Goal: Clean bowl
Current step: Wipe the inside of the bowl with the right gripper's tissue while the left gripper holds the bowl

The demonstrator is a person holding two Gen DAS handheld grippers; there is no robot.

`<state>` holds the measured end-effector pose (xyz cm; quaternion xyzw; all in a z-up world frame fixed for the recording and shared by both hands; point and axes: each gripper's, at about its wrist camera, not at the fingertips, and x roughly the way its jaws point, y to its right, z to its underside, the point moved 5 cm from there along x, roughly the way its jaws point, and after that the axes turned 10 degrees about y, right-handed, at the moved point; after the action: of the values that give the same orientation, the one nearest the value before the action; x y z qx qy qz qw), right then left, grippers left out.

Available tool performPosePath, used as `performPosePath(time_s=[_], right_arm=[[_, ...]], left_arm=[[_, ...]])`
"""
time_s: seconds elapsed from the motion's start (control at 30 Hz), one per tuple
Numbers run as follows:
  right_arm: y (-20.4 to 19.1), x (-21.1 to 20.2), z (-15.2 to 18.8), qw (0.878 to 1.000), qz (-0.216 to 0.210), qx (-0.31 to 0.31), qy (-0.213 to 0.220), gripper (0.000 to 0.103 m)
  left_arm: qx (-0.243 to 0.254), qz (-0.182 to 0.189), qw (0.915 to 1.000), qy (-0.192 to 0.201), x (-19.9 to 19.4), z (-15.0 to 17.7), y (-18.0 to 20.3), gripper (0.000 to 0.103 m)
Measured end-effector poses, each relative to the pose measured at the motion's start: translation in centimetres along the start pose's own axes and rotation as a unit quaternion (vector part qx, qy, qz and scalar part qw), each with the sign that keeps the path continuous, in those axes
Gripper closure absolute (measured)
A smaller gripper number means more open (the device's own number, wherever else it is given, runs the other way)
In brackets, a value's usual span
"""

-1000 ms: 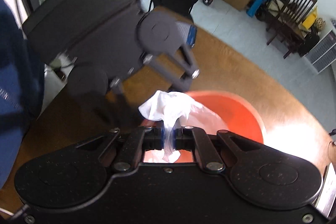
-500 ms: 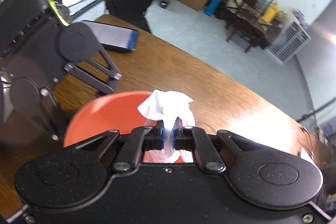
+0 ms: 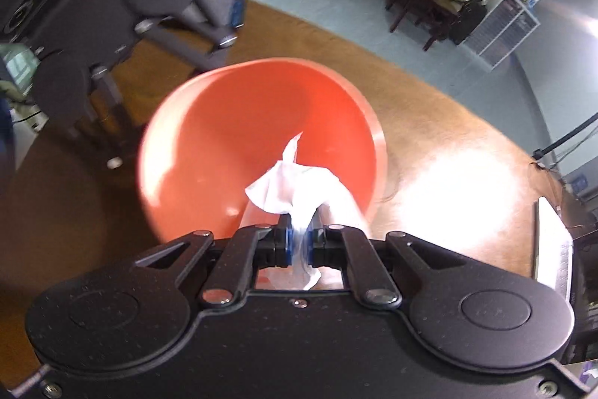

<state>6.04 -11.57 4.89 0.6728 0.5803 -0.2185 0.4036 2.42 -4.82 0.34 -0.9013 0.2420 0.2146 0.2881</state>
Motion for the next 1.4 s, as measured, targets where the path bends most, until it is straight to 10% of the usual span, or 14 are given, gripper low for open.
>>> performPosePath(time_s=[1.4], right_arm=[[-1.3, -0.1, -1.5, 0.986, -0.112, 0.102, 0.069, 0.095]], left_arm=[[0.013, 0.025, 0.9993, 0.027, -0.1, -0.2, 3.6, 0.066]])
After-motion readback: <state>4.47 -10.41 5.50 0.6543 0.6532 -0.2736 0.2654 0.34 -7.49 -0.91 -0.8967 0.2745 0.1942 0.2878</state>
